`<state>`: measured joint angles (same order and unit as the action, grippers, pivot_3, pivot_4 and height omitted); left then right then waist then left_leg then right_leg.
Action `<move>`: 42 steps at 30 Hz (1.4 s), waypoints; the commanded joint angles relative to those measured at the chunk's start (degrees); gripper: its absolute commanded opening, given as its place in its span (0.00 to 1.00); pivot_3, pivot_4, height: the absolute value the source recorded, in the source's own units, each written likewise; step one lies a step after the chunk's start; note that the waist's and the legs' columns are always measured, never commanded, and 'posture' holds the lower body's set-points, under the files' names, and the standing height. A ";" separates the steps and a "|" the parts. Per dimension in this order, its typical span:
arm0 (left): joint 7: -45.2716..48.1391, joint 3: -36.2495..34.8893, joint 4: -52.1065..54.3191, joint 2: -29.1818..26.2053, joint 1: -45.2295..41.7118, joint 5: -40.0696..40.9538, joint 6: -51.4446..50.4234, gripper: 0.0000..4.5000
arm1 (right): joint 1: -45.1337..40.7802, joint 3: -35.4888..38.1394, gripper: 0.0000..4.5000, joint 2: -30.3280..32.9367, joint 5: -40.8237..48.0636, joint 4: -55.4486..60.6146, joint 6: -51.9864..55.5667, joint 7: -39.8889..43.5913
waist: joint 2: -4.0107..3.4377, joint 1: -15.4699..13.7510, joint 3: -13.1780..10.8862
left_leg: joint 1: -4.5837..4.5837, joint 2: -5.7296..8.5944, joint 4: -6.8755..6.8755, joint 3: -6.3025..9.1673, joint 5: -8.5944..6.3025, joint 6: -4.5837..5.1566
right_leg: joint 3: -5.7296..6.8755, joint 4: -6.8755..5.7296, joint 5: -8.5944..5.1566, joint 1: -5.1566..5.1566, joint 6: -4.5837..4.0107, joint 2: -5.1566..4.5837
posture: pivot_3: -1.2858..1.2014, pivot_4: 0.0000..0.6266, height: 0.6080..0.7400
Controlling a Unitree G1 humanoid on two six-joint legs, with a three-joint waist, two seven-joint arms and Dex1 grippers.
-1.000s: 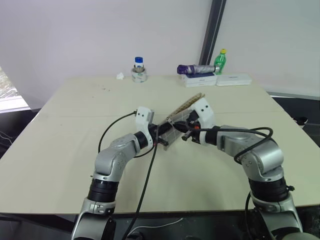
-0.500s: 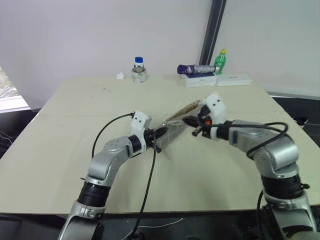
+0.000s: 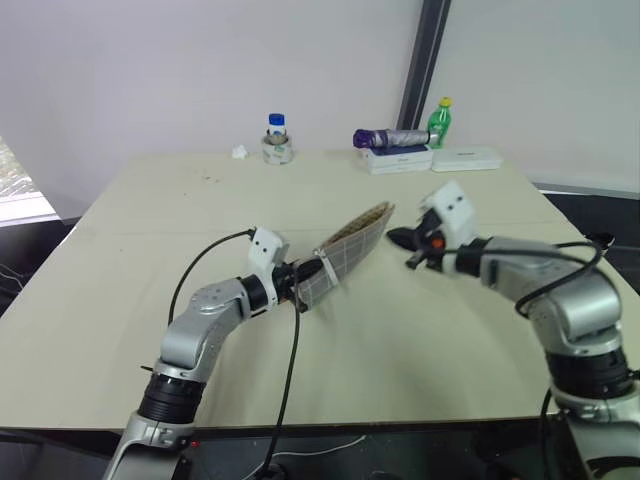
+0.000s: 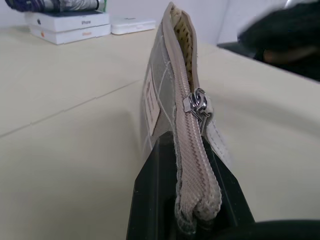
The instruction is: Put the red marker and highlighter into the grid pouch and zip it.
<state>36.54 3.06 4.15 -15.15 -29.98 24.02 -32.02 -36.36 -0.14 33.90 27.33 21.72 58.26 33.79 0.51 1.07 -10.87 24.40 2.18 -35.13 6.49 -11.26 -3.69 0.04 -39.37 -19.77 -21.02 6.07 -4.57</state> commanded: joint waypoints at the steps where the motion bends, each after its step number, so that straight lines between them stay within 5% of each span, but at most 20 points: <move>1: -1.49 -1.36 2.93 1.28 -1.58 2.58 -2.41 0.00 | 0.64 -0.93 0.52 -1.59 1.57 5.27 1.05 -1.25 | 0.00 -0.17 0.00 | 0.00 0.00 -0.03 0.03 0.00 0.00 | 0.00 0.00 0.00 0.02 0.00 0.00 | 0.52 0.24 0.98; 2: -1.75 -1.19 3.16 1.79 -2.08 2.85 -2.99 0.00 | 0.89 -1.76 0.63 -2.59 1.59 5.56 1.42 -1.95 | 0.00 -0.22 0.00 | 0.00 0.01 -0.03 0.04 0.00 0.00 | 0.00 0.00 0.00 0.03 0.01 -0.01 | 0.52 0.24 0.98; 14: -2.46 -0.26 3.49 3.66 -4.24 2.81 -4.85 0.00 | 1.24 -5.79 0.63 -7.06 -0.81 3.21 2.79 -7.30 | 0.00 0.02 0.00 | -0.01 0.04 0.02 0.03 0.00 -0.01 | 0.00 0.00 0.01 -0.03 0.01 0.03 | 0.52 0.24 0.98; 17: -2.44 -0.30 3.72 3.62 -4.25 2.91 -5.00 0.00 | 1.18 -5.46 0.44 -7.37 -0.77 2.78 2.76 -7.77 | 0.00 -0.06 0.00 | 0.00 0.04 0.01 0.03 0.00 -0.01 | 0.00 0.01 0.01 -0.02 0.01 0.02 | 0.52 0.24 0.98; 21: -2.41 -0.25 3.69 3.52 -4.15 2.78 -4.78 0.00 | 0.83 -4.98 0.02 -6.99 -0.58 2.54 2.84 -7.68 | 0.00 -0.07 0.00 | 0.00 0.04 0.01 0.03 0.00 -0.01 | 0.00 0.01 0.01 -0.02 0.01 0.01 | 0.52 0.24 0.98; 42: 7.34 2.56 -2.76 -10.46 1.01 -8.16 13.47 0.00 | -5.03 2.86 0.02 11.50 -9.09 -13.87 -7.67 -3.83 | 0.00 0.09 0.00 | 0.00 0.03 0.05 -0.07 -0.01 0.01 | -0.02 0.06 0.01 -0.02 0.00 0.00 | 0.52 0.24 0.98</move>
<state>43.71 7.46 2.14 -24.54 -29.83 16.17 -18.51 -39.89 0.08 44.24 19.90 8.55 52.69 30.20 0.51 1.15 -10.87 24.39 2.20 -35.07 6.42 -11.26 -3.68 0.02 -39.31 -19.76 -21.05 6.07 -4.57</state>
